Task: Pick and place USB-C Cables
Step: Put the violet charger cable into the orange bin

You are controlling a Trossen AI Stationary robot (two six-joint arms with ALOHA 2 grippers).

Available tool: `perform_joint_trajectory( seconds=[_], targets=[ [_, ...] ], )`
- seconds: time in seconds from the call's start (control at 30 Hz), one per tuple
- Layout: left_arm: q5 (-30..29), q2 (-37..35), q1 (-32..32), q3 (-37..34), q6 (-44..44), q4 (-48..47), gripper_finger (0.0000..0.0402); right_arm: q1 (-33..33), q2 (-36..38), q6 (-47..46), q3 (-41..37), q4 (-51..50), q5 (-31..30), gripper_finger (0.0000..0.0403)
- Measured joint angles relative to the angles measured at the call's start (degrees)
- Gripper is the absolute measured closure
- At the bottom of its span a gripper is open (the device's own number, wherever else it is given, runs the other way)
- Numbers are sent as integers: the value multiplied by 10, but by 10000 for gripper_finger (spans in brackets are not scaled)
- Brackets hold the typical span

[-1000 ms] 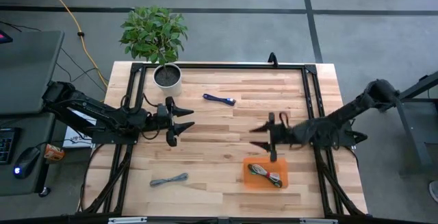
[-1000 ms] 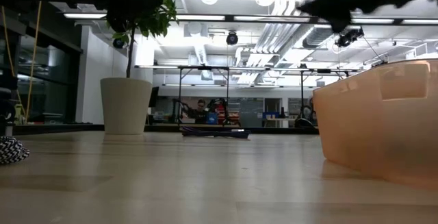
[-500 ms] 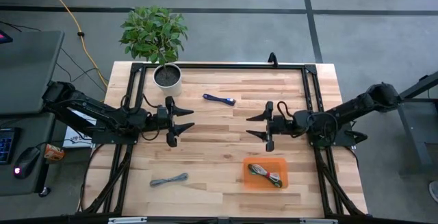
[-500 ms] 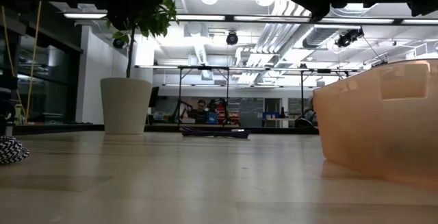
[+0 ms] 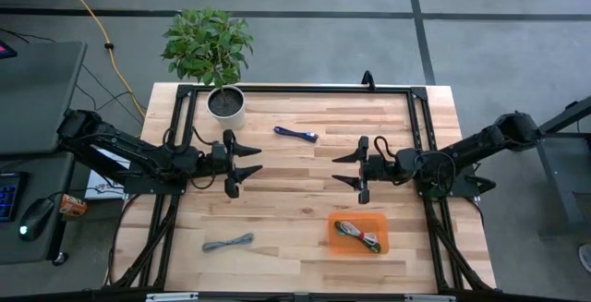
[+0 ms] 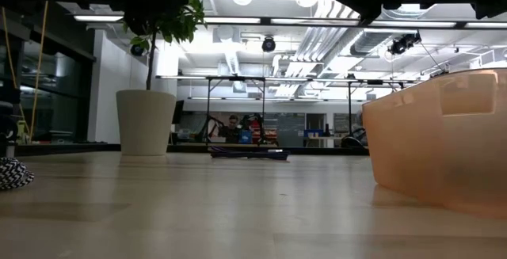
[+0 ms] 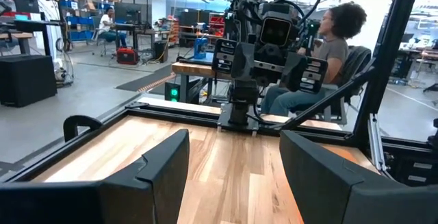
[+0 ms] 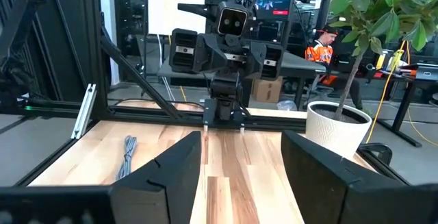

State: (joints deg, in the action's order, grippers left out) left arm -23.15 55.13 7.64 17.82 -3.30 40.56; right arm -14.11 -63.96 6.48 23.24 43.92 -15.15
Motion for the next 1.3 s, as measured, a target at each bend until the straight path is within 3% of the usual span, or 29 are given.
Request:
perform_joint_trajectory(
  seconds=[0.17, 0.27, 0.5, 0.7, 0.87, 1.13, 1.3],
  targets=[
    [-51, 21, 0, 16, -45, -10, 192, 0, 0, -3, 0, 0, 2, 211],
    [-60, 70, -2, 63, -53, -59, 192, 0, 0, -2, 0, 0, 3, 211],
    [-80, 259, -69, 257, -102, -334, 192, -2, 0, -2, 0, 0, 4, 211],
    [17, 405, -168, 407, -85, -528, 192, -2, 0, -2, 0, 0, 15, 211],
    [62, 487, -238, 484, -16, -598, 192, -2, 0, -2, 0, 0, 19, 211],
    [175, 532, -330, 530, 124, -634, 192, -2, 0, -13, 0, -4, 19, 211],
    [202, 532, -369, 532, 153, -654, 192, -2, 0, -20, 0, -16, 19, 211]
  ],
)
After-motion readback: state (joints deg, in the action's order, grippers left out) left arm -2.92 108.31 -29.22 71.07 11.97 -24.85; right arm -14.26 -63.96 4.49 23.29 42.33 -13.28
